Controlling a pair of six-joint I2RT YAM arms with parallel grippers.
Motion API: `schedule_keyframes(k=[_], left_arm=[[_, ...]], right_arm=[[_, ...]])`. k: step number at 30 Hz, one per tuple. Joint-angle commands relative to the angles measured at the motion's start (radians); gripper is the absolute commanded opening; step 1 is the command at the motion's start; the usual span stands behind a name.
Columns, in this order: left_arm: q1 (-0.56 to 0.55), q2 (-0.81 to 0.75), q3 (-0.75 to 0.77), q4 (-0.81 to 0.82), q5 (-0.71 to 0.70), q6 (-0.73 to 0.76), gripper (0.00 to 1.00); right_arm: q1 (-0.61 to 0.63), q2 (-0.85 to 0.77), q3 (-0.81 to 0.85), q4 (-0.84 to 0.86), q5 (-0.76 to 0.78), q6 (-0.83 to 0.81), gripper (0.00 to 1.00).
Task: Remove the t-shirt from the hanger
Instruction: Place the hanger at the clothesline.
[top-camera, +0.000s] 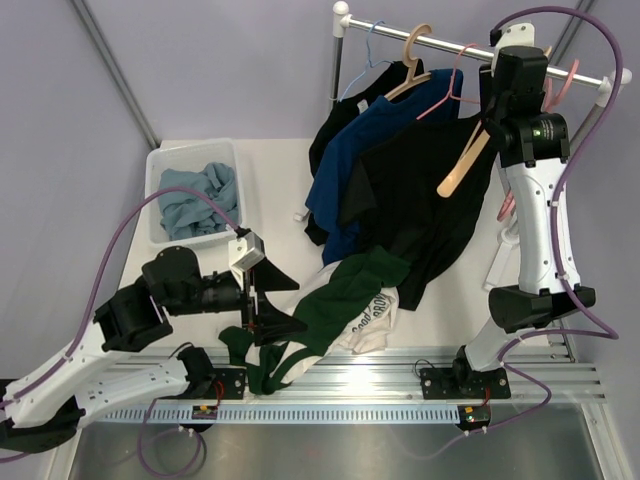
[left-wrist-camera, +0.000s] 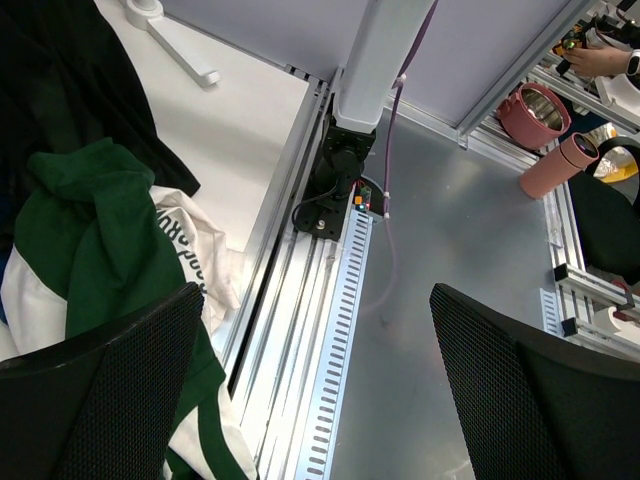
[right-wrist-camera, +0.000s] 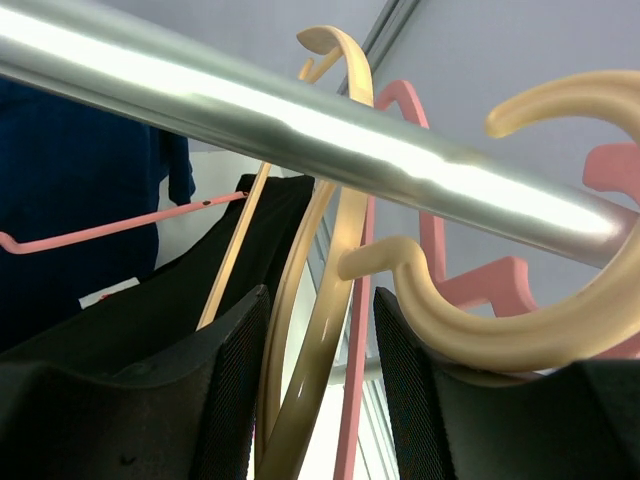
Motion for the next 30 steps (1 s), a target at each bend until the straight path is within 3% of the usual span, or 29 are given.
schedule_keyframes(k=[1, 19, 24, 25, 26, 30], left_arm=[[-0.001, 0.005, -0.003, 0.028, 0.023, 0.008, 0.98], [-0.001, -0.031, -0.026, 0.043, 0.062, -0.016, 0.99], [-0.001, -0.012, -0.012, 0.063, 0.077, -0.039, 0.99], [-0.001, -0.011, -0.012, 0.066, 0.077, -0.041, 0.99], [-0.001, -0.009, -0.011, 0.065, 0.077, -0.041, 0.99], [-0.001, -0.009, -0.014, 0.071, 0.08, -0.044, 0.99]], right_arm=[[-0.028, -0.007, -0.018, 0.035, -0.069, 0.011, 0.0], [-0.052, 0.021, -0.115, 0.099, -0.113, 0.032, 0.01], [-0.052, -0.017, -0.153, 0.138, -0.115, 0.026, 0.1], [-0.052, -0.019, -0.155, 0.141, -0.115, 0.026, 0.22], [-0.052, -0.02, -0.153, 0.141, -0.113, 0.027, 0.26], [-0.052, -0.033, -0.152, 0.139, -0.121, 0.032, 0.32]])
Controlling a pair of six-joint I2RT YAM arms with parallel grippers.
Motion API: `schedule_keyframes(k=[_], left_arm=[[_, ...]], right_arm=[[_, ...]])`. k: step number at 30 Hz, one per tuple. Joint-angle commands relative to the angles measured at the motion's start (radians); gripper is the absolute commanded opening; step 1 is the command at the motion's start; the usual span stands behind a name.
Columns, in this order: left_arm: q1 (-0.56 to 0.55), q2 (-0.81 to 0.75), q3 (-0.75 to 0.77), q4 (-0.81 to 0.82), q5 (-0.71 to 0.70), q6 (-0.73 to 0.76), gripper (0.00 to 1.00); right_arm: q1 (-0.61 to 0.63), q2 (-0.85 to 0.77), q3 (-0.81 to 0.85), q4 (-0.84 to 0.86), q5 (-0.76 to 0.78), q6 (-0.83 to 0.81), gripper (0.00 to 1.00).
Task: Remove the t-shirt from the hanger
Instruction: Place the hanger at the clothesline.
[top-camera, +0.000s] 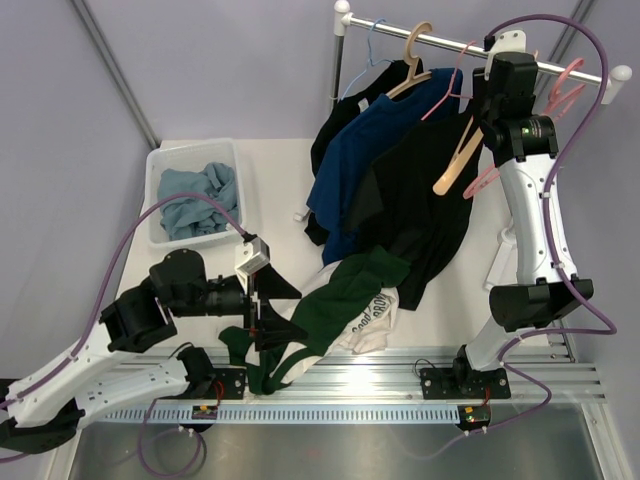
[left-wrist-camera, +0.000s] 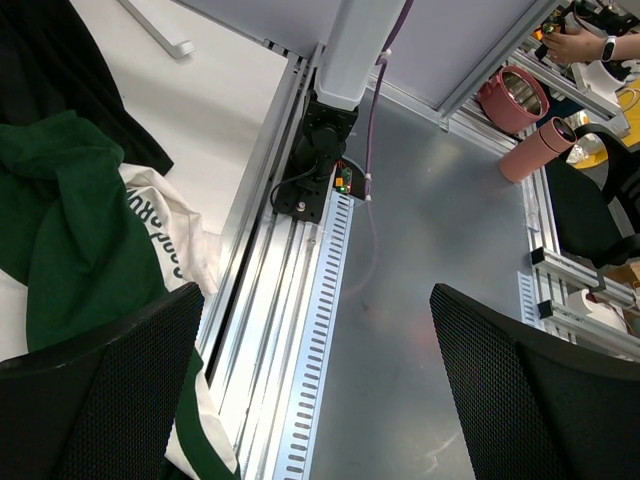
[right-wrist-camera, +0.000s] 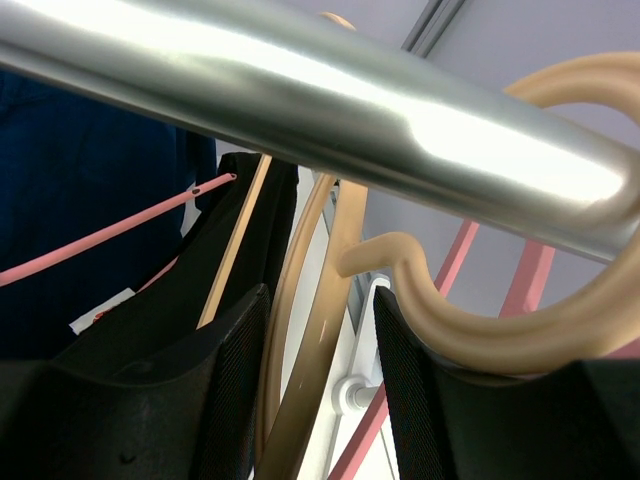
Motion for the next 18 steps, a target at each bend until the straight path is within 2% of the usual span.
schedule_keyframes(k=[1, 7, 13, 18], left_arm=[[-0.001, -0.001, 0.033, 0.059, 0.031, -0.009, 0.99], [-0.001, -0.015, 0.03, 0.059, 0.034, -0.011, 0.99], [-0.001, -0.024, 0.028, 0.061, 0.039, -0.014, 0.99], [-0.001, -0.032, 0.025, 0.058, 0.039, -0.012, 0.99]], right_arm=[[-0.003, -0.039, -0.008, -0.005, -0.023, 0.004, 0.32], [-0.003, -0.051, -0.005, -0.011, -0.035, 0.015, 0.53], [-0.003, -0.051, 0.003, -0.02, -0.047, 0.021, 0.62], [-0.003, -0.047, 0.019, -0.032, -0.066, 0.03, 0.64]])
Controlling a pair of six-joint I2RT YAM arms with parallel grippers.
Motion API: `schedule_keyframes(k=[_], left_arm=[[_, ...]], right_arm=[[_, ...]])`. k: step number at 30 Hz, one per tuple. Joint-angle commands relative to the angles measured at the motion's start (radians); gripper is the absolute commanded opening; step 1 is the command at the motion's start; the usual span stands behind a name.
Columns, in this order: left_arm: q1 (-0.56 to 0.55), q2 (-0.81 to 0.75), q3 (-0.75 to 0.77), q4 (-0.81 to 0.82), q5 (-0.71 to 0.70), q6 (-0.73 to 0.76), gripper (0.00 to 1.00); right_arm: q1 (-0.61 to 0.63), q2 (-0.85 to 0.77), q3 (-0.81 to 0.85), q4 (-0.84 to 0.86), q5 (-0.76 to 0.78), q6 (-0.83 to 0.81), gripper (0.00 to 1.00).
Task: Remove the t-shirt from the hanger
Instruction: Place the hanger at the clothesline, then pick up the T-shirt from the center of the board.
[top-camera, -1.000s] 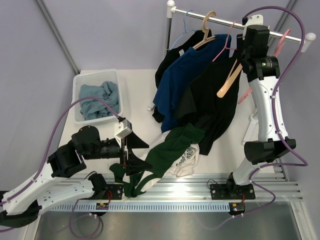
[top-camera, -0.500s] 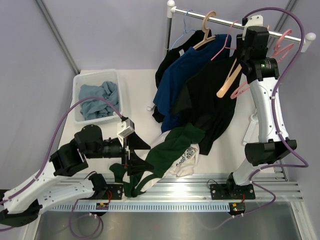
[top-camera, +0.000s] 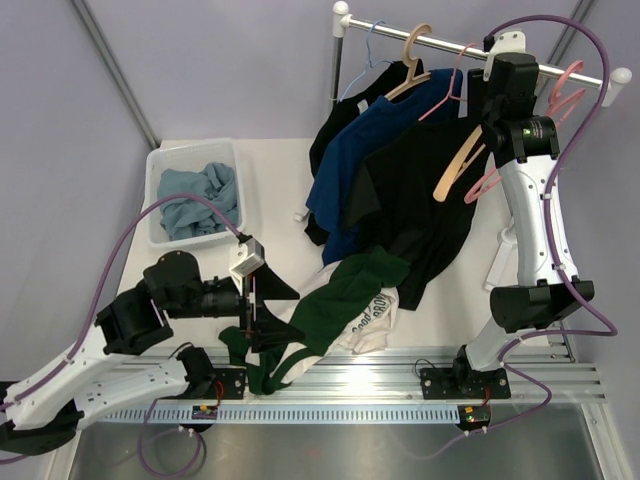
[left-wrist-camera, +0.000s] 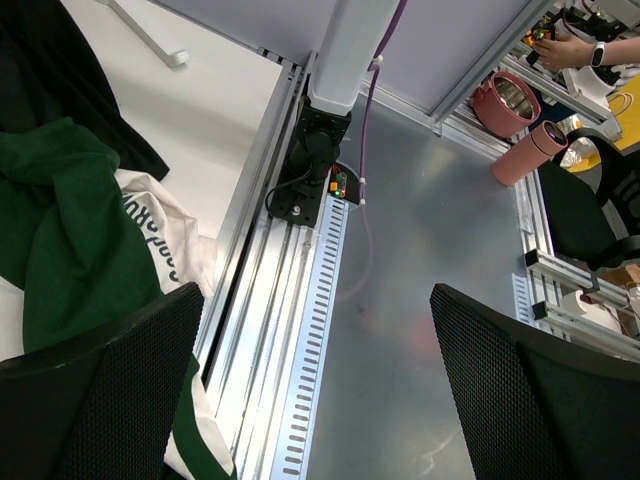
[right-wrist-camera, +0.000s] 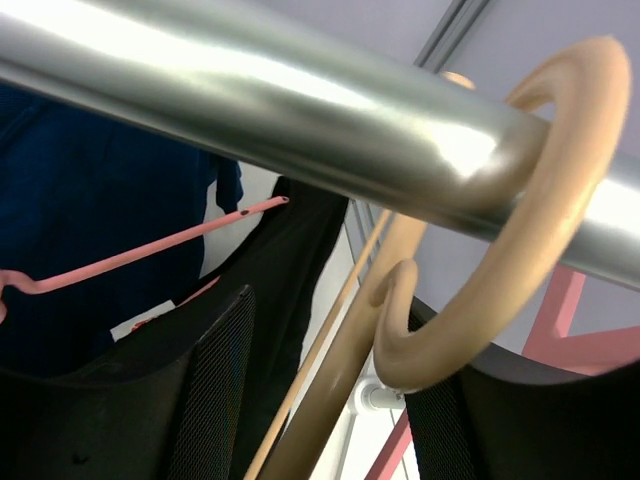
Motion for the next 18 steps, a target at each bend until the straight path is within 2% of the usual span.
schedule_keyframes(k=[1, 4, 7, 10, 15, 18], left_arm=[[-0.001, -0.016, 0.024, 0.058, 0.031, -0.005, 0.99], [-0.001, -0.014, 0.022, 0.056, 0.031, -0.005, 0.99], [-0.001, -0.016, 0.021, 0.056, 0.027, 0.0, 0.99], [-0.001, -0.017, 0.021, 0.052, 0.012, 0.008, 0.99], [-0.001, 0.007, 0.091, -0.014, -0.1, 0.044, 0.99], [-0.001, 0.041, 0.139, -0.065, -0.213, 0.072, 0.99]], right_arm=[[-0.003, -0.036, 0.026, -0.024, -0.029, 0.011, 0.63], [-0.003, -0.036, 0.031, -0.028, -0.034, 0.018, 0.64], [-0.003, -0.037, 0.069, -0.055, -0.046, 0.038, 0.75], [-0.003, -0.042, 0.145, -0.126, -0.046, 0.077, 0.98], [-0.003, -0.037, 0.354, -0.316, -0.047, 0.17, 0.99], [-0.003, -0.074, 0.365, -0.368, -0.083, 0.213, 1.0]])
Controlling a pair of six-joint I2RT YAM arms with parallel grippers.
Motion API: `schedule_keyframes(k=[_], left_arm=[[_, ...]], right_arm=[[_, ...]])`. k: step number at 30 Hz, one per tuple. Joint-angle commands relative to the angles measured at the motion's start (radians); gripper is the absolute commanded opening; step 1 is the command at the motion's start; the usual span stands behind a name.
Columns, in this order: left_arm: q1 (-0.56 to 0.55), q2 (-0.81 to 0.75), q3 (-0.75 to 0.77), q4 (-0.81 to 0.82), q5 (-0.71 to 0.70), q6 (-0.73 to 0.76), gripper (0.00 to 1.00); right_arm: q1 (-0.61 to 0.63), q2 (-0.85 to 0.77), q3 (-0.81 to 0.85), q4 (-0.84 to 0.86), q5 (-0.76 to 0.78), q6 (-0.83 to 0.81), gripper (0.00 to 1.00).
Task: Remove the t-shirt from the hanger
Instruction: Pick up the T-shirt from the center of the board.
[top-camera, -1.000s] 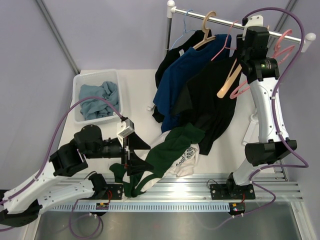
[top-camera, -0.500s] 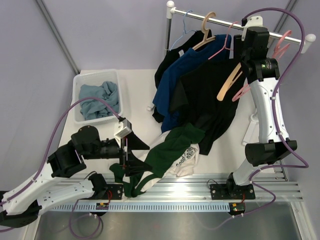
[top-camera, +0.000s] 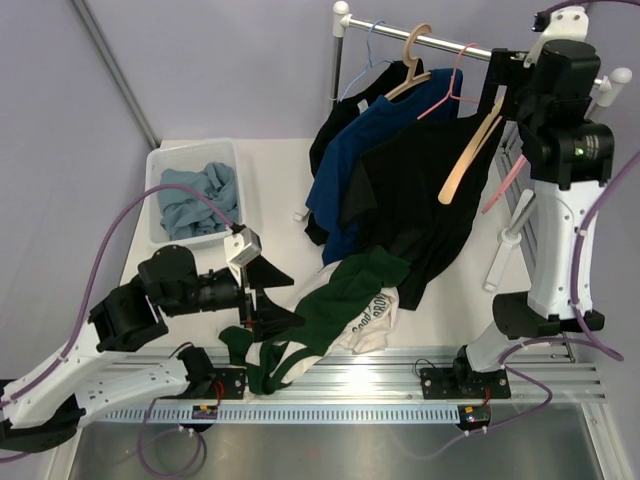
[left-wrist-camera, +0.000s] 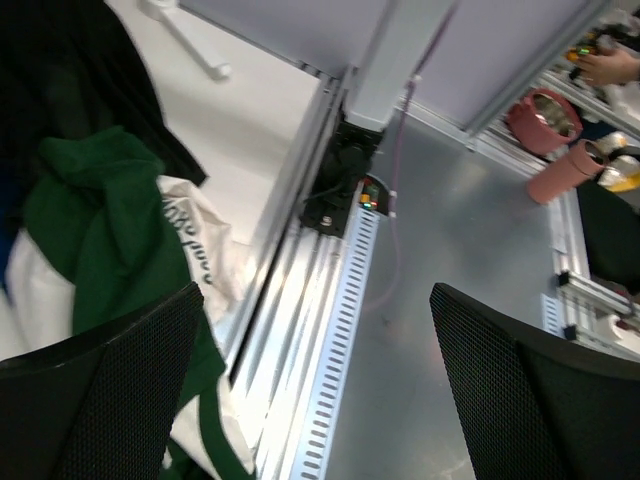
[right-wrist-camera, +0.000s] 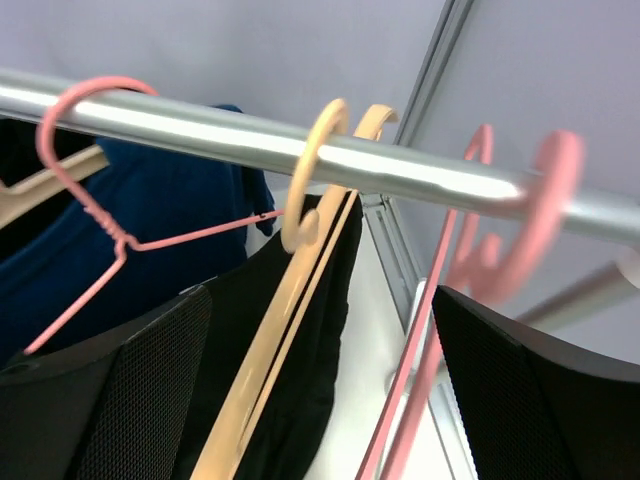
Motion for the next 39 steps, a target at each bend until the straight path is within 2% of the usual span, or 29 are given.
schedule_keyframes(k=[1, 2, 3, 6, 9, 11, 16, 18, 21, 25, 27, 33, 36, 37, 39], left_arm=[[-0.001, 0.051, 0.091, -0.062, -0.168, 0.055, 0.99], [-0.001, 0.068, 0.102, -0.087, -0.214, 0.065, 0.99], [-0.001, 0.091, 0.12, -0.111, -0.325, 0.091, 0.99], [0.002, 0.211, 0.125, -0.216, -0.502, 0.072, 0.99], [0.003, 0.334, 0.107, -0.221, -0.465, 0.009, 0.99], [0.003, 0.392, 0.05, -0.161, -0.449, -0.034, 0.99], [0.002, 0.467, -0.076, 0.046, -0.363, -0.08, 0.99], [0.002, 0.505, -0.137, 0.118, -0.352, -0.092, 0.99], [-0.004, 0.605, -0.154, 0.14, -0.377, -0.097, 0.99], [-0.041, 0.729, -0.165, 0.178, -0.452, -0.088, 0.99], [-0.049, 0.776, -0.162, 0.204, -0.48, -0.086, 0.99], [-0.052, 0.878, -0.171, 0.236, -0.529, -0.103, 0.97], [-0.052, 0.909, -0.2, 0.233, -0.534, -0.128, 0.79], [-0.05, 0.914, -0.209, 0.223, -0.546, -0.144, 0.53], [-0.052, 0.892, -0.216, 0.165, -0.59, -0.21, 0.17]], right_arm=[[-0.003, -0.091, 0.031, -0.122, -0.073, 0.079, 1.0], [-0.003, -0.111, 0.005, -0.137, -0.087, 0.123, 0.99], [-0.003, -0.137, -0.021, -0.137, -0.104, 0.14, 1.0], [-0.003, -0.301, -0.15, -0.082, -0.262, 0.189, 1.0], [-0.002, -0.398, -0.27, -0.003, -0.397, 0.211, 0.99], [-0.002, -0.467, -0.328, 0.028, -0.508, 0.231, 0.99], [0.026, -0.609, -0.46, 0.116, -0.607, 0.304, 0.99], [0.035, -0.6, -0.434, 0.09, -0.614, 0.307, 0.99], [0.047, -0.538, -0.336, 0.036, -0.609, 0.307, 0.99], [0.102, -0.417, -0.105, -0.076, -0.534, 0.284, 1.0], [0.124, -0.395, -0.068, -0.094, -0.535, 0.287, 0.99], [0.148, -0.481, -0.236, -0.009, -0.56, 0.283, 0.99], [0.159, -0.496, -0.262, -0.006, -0.54, 0.266, 1.0], [0.161, -0.501, -0.259, -0.004, -0.542, 0.264, 1.0], [0.161, -0.505, -0.248, -0.01, -0.549, 0.269, 0.99]])
